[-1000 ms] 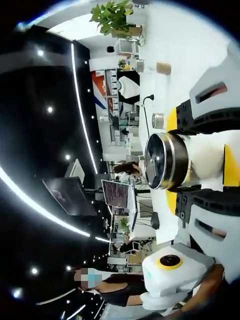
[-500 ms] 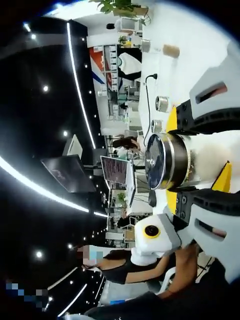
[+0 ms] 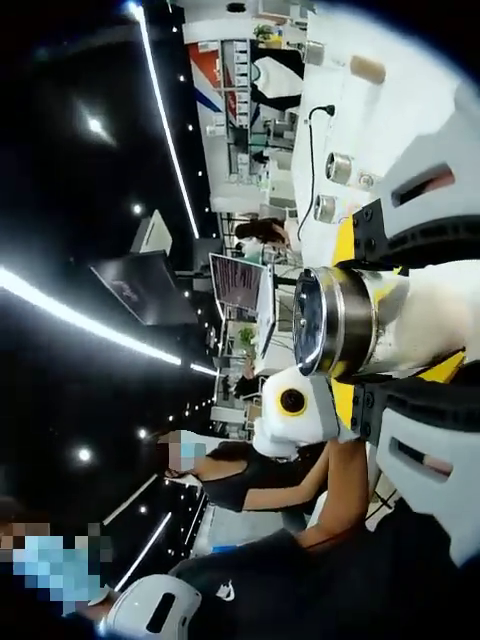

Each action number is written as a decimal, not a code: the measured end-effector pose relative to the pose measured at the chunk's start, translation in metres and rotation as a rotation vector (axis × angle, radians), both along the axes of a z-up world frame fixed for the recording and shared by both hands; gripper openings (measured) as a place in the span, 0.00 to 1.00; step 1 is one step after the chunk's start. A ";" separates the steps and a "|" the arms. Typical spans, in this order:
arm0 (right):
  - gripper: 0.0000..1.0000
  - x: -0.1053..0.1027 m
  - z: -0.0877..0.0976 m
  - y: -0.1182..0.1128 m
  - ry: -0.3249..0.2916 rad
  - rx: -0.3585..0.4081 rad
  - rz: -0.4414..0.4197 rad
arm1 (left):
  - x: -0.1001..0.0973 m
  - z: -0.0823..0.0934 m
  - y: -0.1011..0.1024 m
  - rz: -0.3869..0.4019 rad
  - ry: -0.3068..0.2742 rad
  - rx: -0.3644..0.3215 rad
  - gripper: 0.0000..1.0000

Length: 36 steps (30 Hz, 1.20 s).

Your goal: Rotate the seasoning bottle until the label or dispensing opening points toward the visible target arrow and the bottle remains upright within the marked orientation range

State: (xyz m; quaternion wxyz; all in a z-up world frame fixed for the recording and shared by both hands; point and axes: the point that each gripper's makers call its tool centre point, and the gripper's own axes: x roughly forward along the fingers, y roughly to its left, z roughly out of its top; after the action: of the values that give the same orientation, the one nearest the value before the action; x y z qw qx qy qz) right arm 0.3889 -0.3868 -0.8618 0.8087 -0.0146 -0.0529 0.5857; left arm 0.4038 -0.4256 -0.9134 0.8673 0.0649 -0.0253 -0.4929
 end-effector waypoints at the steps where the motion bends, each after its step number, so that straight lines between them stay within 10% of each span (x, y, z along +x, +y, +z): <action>1: 0.38 0.002 -0.001 0.000 -0.013 -0.010 -0.017 | 0.003 -0.001 0.001 0.033 -0.003 0.007 0.43; 7: 0.36 0.020 -0.010 0.001 -0.038 -0.039 -0.162 | 0.026 -0.008 0.017 0.250 -0.036 0.055 0.42; 21: 0.38 0.040 -0.018 0.012 -0.016 -0.012 -0.431 | 0.037 -0.013 0.028 0.470 -0.048 0.070 0.42; 27: 0.37 0.041 -0.017 0.007 0.079 0.007 -0.356 | 0.031 -0.011 0.023 0.362 -0.017 -0.004 0.42; 36: 0.37 0.023 -0.001 0.002 0.021 0.027 -0.149 | 0.015 0.005 0.016 0.128 0.010 -0.103 0.41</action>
State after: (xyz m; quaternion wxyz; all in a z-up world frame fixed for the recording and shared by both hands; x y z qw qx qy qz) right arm 0.4120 -0.3846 -0.8629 0.8505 -0.0012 -0.0511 0.5234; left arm 0.4192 -0.4098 -0.9085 0.8993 0.0195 -0.0423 -0.4348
